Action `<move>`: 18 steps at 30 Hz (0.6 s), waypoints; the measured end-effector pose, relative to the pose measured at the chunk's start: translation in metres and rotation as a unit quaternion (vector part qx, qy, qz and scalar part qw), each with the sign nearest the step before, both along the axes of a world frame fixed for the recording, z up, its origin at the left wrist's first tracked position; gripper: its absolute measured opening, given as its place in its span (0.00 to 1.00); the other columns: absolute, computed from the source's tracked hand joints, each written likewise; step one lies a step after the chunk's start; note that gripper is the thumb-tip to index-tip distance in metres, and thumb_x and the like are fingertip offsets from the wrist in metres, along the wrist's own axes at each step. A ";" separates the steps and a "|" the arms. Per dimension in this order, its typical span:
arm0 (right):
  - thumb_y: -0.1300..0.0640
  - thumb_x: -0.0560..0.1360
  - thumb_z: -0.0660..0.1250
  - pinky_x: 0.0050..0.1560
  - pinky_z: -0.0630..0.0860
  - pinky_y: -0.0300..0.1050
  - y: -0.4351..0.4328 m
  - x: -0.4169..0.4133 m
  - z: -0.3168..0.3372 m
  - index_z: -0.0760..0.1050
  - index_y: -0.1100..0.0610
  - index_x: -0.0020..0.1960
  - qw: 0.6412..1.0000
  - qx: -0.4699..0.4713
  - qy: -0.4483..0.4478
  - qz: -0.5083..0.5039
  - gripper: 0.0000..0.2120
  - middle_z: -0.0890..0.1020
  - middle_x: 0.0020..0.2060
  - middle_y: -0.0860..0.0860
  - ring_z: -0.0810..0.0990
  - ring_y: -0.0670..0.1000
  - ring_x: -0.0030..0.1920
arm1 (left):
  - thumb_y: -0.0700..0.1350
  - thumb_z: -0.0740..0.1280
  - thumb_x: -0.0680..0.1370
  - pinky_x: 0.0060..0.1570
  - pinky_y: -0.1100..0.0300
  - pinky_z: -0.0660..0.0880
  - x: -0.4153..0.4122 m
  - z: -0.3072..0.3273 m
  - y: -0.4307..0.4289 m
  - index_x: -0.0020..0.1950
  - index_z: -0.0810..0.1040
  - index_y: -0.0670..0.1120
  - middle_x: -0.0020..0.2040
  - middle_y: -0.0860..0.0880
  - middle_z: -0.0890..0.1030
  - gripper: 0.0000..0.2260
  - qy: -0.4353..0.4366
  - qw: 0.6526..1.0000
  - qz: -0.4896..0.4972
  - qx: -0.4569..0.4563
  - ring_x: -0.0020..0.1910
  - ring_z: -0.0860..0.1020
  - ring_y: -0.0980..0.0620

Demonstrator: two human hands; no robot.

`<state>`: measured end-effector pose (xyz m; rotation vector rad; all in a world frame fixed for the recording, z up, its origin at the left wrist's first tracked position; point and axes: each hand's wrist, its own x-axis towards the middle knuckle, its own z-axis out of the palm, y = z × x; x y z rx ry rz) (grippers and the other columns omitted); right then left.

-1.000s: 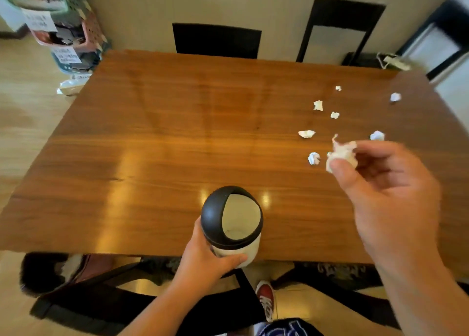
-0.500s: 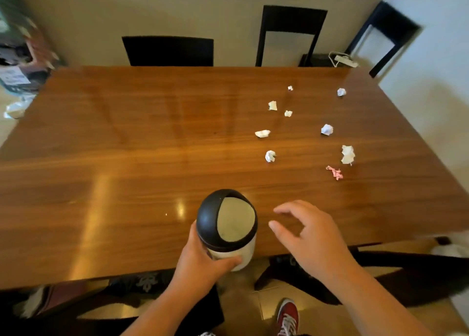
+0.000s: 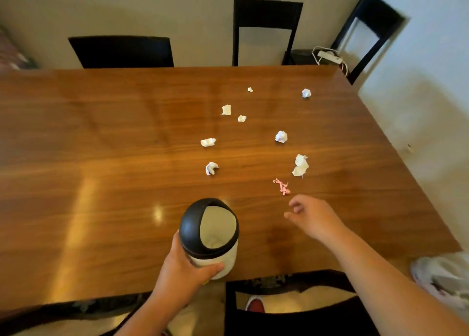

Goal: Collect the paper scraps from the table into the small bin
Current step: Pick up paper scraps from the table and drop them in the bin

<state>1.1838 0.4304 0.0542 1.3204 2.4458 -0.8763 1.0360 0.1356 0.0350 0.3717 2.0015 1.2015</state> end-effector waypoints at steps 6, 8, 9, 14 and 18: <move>0.54 0.74 0.69 0.52 0.76 0.47 0.051 -0.028 -0.041 0.67 0.47 0.71 0.995 0.053 0.014 0.084 0.27 0.75 0.64 0.51 0.78 0.54 0.59 | 0.58 0.86 0.53 0.60 0.59 0.76 0.024 -0.004 0.036 0.62 0.63 0.75 0.58 0.65 0.81 0.46 -0.011 0.999 0.044 -0.025 0.55 0.78 0.69; 0.59 0.74 0.67 0.54 0.78 0.51 0.059 -0.041 -0.050 0.63 0.46 0.73 0.991 0.073 -0.004 0.108 0.30 0.70 0.67 0.51 0.76 0.56 0.61 | 0.61 0.85 0.50 0.55 0.63 0.76 0.026 -0.004 0.040 0.59 0.63 0.79 0.56 0.72 0.79 0.46 -0.006 0.998 0.050 -0.035 0.54 0.77 0.73; 0.62 0.75 0.65 0.55 0.78 0.52 0.062 -0.047 -0.055 0.62 0.46 0.74 0.990 0.075 -0.006 0.122 0.31 0.68 0.69 0.50 0.74 0.56 0.63 | 0.64 0.85 0.48 0.54 0.64 0.76 0.026 -0.004 0.041 0.57 0.62 0.82 0.56 0.75 0.78 0.46 -0.002 0.998 0.052 -0.038 0.54 0.77 0.75; 0.68 0.76 0.61 0.62 0.75 0.50 0.069 -0.063 -0.077 0.66 0.50 0.74 0.984 0.069 -0.028 0.161 0.29 0.67 0.69 0.51 0.70 0.54 0.65 | 0.67 0.84 0.46 0.60 0.54 0.79 0.016 -0.011 0.043 0.58 0.63 0.82 0.58 0.73 0.79 0.47 0.002 0.997 0.067 -0.033 0.56 0.79 0.70; 0.69 0.77 0.59 0.54 0.77 0.46 0.061 -0.057 -0.086 0.75 0.54 0.66 0.986 0.089 -0.013 0.138 0.21 0.74 0.58 0.52 0.76 0.53 0.54 | 0.67 0.84 0.46 0.64 0.53 0.77 0.009 -0.017 0.043 0.60 0.63 0.81 0.59 0.71 0.79 0.48 -0.004 0.998 0.052 -0.034 0.59 0.78 0.69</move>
